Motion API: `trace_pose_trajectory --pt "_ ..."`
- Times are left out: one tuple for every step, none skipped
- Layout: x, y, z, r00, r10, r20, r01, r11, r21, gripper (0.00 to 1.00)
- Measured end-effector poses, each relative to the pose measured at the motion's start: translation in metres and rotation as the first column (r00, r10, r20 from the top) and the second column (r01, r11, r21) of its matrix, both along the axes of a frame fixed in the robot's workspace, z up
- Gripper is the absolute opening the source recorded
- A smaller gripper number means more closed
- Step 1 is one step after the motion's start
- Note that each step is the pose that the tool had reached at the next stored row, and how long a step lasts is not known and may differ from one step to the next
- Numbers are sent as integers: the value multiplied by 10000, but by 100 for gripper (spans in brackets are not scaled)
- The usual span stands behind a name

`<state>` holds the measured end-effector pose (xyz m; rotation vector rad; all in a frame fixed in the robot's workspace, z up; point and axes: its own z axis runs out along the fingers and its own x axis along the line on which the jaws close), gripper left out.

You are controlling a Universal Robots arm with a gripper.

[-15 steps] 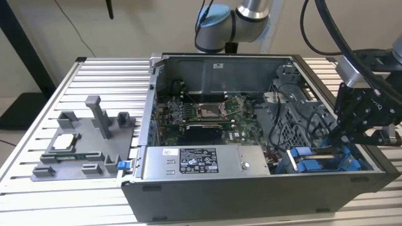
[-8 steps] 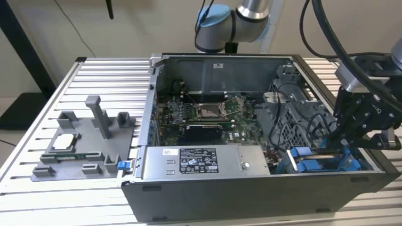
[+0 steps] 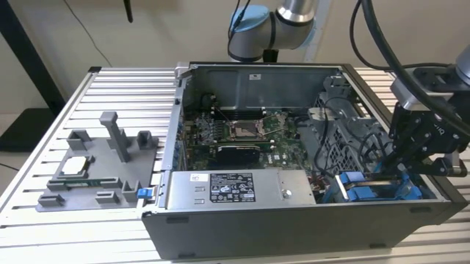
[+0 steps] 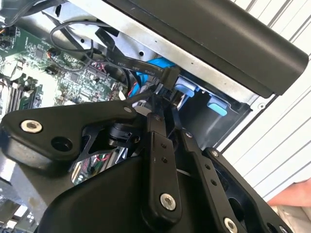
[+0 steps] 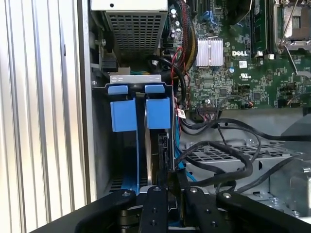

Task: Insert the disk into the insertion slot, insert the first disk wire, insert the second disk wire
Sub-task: 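Insert the first disk wire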

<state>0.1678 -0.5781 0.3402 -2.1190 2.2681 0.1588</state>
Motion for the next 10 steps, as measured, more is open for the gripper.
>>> trace_pose_trajectory --pt "0 0 -1 10000 1 0 -1 10000 -1 0" --pt "0 0 -4 10000 0 0 0 10000 0 0" --pt "-1 0 -6 10000 0 1 0 10000 -1 0" --pt "-1 0 -8 10000 1 2 -1 10000 -2 0" --pt "0 0 -11 10000 2 4 -2 10000 -2 0" --pt "-1 0 -12 10000 2 5 -2 10000 -3 0" --pt "0 0 -15 10000 3 5 -3 10000 -2 0" --pt "-1 0 -20 10000 4 5 -4 10000 -1 0" --pt "-1 0 -26 10000 5 5 -5 10000 -1 0" --pt "-1 0 -34 10000 5 6 -5 10000 0 0"
